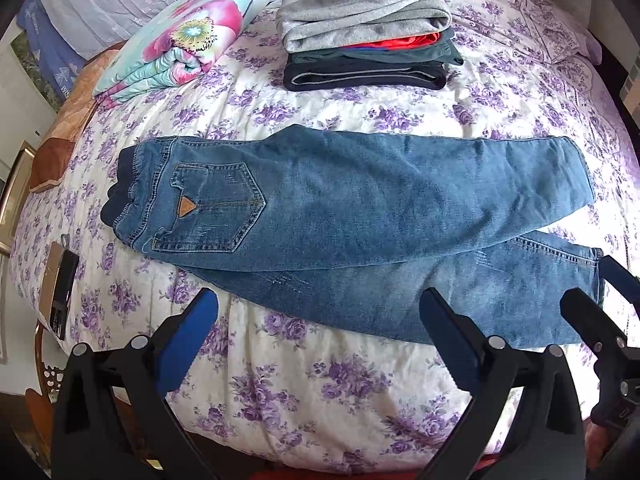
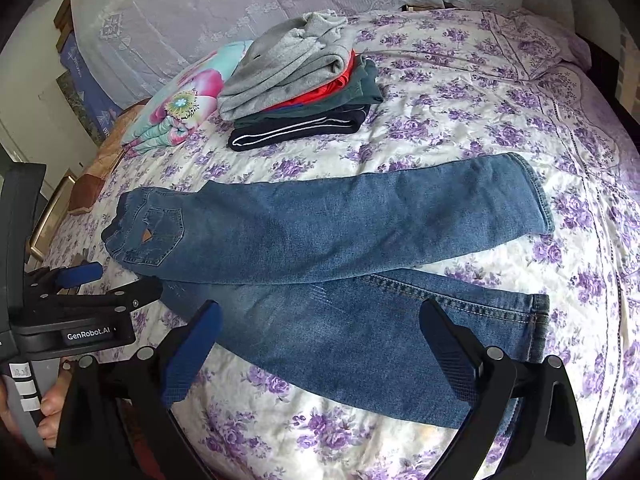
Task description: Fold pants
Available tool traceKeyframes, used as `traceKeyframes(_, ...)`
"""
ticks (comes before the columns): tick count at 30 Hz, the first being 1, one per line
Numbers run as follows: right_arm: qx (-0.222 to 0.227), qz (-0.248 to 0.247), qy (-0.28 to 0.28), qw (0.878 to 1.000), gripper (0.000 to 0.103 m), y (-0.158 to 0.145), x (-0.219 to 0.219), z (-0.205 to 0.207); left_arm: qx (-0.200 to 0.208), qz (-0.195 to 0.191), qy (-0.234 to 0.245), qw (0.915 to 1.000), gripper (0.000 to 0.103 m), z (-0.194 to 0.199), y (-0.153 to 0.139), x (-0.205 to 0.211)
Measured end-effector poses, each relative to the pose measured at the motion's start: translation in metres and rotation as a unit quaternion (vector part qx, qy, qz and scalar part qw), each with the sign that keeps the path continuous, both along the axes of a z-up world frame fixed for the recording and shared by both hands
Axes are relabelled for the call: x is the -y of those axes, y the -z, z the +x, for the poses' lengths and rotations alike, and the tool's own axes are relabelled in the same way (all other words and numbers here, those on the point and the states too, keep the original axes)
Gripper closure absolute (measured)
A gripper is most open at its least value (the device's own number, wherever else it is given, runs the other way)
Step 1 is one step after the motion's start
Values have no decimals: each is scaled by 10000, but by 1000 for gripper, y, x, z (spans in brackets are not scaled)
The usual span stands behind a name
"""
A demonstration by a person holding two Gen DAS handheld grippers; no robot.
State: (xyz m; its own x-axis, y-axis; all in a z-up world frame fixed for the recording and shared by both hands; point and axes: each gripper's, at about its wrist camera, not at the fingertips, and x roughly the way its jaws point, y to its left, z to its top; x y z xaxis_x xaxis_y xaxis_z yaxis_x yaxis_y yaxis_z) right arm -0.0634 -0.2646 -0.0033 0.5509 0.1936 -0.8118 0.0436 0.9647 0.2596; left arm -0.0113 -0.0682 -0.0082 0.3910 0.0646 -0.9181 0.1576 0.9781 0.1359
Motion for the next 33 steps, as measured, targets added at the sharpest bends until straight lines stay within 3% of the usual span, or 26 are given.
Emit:
traceKeyframes(17, -49, -37, 165, 9998, 3, 6, 33, -12, -75, -37, 116, 9999, 5, -5, 8, 33)
traceKeyframes(33, 102, -201, 13, 9997, 4, -1, 33, -17, 66, -118, -23, 9999, 5, -13, 1, 33)
